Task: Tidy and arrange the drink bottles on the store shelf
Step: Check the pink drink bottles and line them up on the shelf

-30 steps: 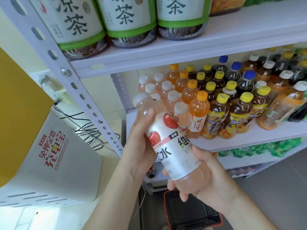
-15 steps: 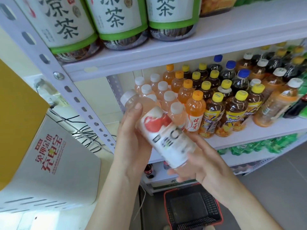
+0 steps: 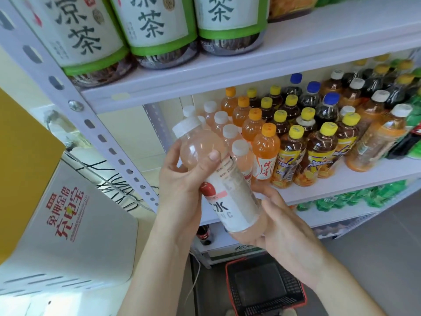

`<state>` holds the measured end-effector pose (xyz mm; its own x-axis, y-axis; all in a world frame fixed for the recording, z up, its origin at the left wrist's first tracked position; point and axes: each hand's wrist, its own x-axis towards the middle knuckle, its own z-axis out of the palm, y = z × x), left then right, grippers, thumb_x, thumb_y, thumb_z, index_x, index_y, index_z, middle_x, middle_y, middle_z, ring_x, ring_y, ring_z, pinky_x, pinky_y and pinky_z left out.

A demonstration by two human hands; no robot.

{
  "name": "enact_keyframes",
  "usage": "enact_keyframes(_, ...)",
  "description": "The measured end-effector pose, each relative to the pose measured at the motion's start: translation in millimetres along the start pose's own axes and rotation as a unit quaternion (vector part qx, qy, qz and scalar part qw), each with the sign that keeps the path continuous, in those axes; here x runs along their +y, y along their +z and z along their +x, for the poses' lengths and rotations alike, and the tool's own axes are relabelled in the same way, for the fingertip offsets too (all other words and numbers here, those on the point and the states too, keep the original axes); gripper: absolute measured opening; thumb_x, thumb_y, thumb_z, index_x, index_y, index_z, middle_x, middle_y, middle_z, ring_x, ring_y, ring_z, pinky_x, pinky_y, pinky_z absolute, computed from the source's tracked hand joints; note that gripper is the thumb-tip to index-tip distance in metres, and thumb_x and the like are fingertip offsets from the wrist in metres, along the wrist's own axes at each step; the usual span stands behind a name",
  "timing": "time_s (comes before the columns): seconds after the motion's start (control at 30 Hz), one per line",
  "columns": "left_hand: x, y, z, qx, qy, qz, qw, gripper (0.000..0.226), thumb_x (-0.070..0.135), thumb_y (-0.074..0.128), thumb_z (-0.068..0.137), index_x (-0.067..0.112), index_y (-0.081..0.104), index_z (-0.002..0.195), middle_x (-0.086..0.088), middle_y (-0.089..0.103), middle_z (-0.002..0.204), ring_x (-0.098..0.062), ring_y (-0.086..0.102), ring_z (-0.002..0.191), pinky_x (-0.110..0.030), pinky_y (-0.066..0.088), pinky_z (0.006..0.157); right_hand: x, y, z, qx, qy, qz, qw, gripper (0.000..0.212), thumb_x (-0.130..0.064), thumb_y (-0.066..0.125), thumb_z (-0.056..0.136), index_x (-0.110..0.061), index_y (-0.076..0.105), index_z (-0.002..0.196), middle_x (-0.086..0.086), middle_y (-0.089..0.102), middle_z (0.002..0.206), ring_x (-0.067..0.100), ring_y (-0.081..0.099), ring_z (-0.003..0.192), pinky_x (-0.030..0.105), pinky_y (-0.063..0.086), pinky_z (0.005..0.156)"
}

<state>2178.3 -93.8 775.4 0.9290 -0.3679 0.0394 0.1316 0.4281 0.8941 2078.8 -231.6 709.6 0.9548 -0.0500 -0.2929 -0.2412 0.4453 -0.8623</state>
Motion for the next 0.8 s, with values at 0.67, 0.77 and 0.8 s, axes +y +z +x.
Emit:
enact_keyframes(0.67,10,-14,15,0.054,-0.025,0.009,0.998,0.057,0.028,0.07,0.08,-0.001,0.056,0.127,-0.012,0.071,0.104,-0.026,0.069,0.091,-0.038,0.057,0.077,9,6,0,-0.127,0.067,0.156,0.977,0.052,-0.053,0.048,0.091,-0.011,0.077,0.1,0.016,0.066,0.109,0.014,0.07,0.063,0.026,0.053,0.062)
enact_keyframes(0.77,11,-15,18,0.06,0.006,0.052,0.997,0.055,0.024,0.074,0.079,0.003,0.057,0.126,-0.005,0.075,0.096,-0.022,0.072,0.084,-0.034,0.057,0.07,14,3,-1,-0.054,0.016,0.041,0.998,0.027,-0.012,0.042,0.102,-0.009,0.063,0.117,0.014,0.07,0.114,0.003,0.071,0.066,0.013,0.051,0.063)
enact_keyframes(0.8,10,-16,18,0.058,0.009,0.063,0.996,0.053,0.024,0.074,0.079,0.004,0.057,0.125,-0.005,0.075,0.096,-0.022,0.073,0.084,-0.034,0.056,0.069,13,4,3,-0.061,0.018,0.076,0.995,0.031,-0.015,0.052,0.097,-0.012,0.058,0.127,0.014,0.071,0.111,0.016,0.073,0.082,0.019,0.054,0.064)
